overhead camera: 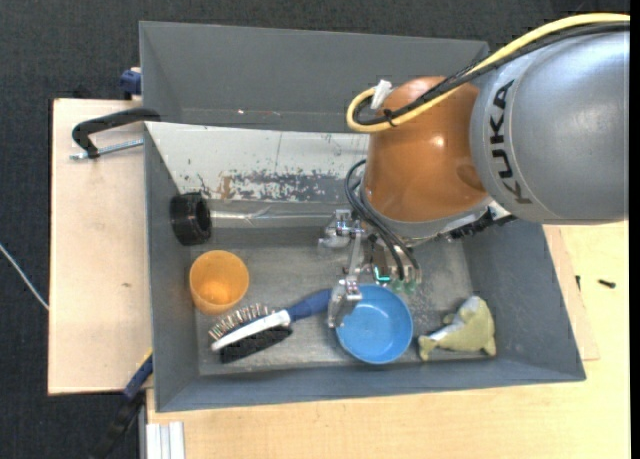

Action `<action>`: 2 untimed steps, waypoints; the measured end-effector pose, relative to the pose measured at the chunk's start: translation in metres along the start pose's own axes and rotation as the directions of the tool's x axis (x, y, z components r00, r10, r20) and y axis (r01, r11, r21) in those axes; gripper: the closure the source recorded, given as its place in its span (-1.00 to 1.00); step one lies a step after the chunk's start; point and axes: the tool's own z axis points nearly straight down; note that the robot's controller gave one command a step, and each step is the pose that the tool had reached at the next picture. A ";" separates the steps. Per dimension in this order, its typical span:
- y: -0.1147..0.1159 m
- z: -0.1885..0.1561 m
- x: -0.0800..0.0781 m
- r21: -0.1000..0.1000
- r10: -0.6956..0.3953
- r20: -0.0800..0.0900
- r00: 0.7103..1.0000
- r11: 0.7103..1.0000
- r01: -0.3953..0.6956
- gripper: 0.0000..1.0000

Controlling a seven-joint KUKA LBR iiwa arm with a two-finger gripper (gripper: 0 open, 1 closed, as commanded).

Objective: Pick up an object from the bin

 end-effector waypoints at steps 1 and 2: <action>-0.039 0.106 0.016 0.000 -0.099 0.013 0.995 0.995 0.099 -1.00; -0.038 0.104 0.017 0.000 -0.100 0.010 0.995 0.995 0.100 1.00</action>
Offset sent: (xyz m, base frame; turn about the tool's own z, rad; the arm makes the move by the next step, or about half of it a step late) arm -0.0185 -0.0391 -0.1039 -0.1001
